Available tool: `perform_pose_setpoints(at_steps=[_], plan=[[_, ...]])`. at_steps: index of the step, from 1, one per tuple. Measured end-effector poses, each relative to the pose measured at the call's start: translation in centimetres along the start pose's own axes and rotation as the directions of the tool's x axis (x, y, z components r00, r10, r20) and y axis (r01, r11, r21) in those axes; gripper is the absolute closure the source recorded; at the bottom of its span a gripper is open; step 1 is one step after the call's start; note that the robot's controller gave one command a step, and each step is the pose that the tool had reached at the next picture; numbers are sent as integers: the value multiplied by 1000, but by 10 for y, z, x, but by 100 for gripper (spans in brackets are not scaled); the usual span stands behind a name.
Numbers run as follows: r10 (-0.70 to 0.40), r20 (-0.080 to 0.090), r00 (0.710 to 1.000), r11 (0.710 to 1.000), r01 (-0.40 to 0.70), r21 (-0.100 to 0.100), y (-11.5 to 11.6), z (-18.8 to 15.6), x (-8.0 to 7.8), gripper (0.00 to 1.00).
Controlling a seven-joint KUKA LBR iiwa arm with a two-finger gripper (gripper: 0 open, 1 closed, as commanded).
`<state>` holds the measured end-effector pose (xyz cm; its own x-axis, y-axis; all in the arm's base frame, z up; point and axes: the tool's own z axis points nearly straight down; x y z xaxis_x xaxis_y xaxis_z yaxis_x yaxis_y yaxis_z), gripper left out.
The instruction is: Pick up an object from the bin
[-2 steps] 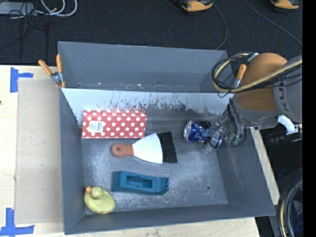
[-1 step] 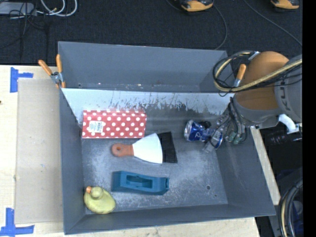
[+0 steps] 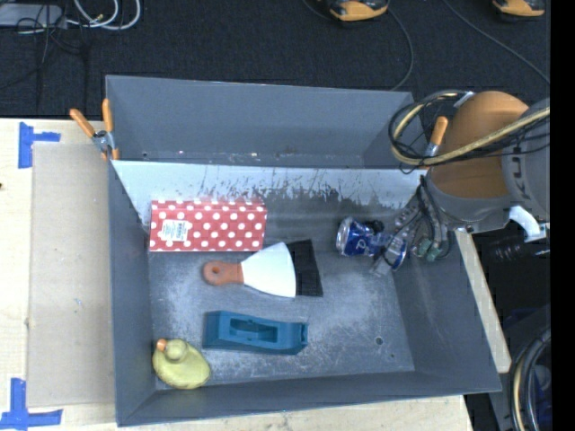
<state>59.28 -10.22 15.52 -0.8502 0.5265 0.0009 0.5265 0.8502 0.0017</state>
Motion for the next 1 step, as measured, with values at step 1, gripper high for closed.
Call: perform_pose_setpoints(at_steps=[1], plan=[[0,1,1000,1000,0,-1,0,-5,0,100]])
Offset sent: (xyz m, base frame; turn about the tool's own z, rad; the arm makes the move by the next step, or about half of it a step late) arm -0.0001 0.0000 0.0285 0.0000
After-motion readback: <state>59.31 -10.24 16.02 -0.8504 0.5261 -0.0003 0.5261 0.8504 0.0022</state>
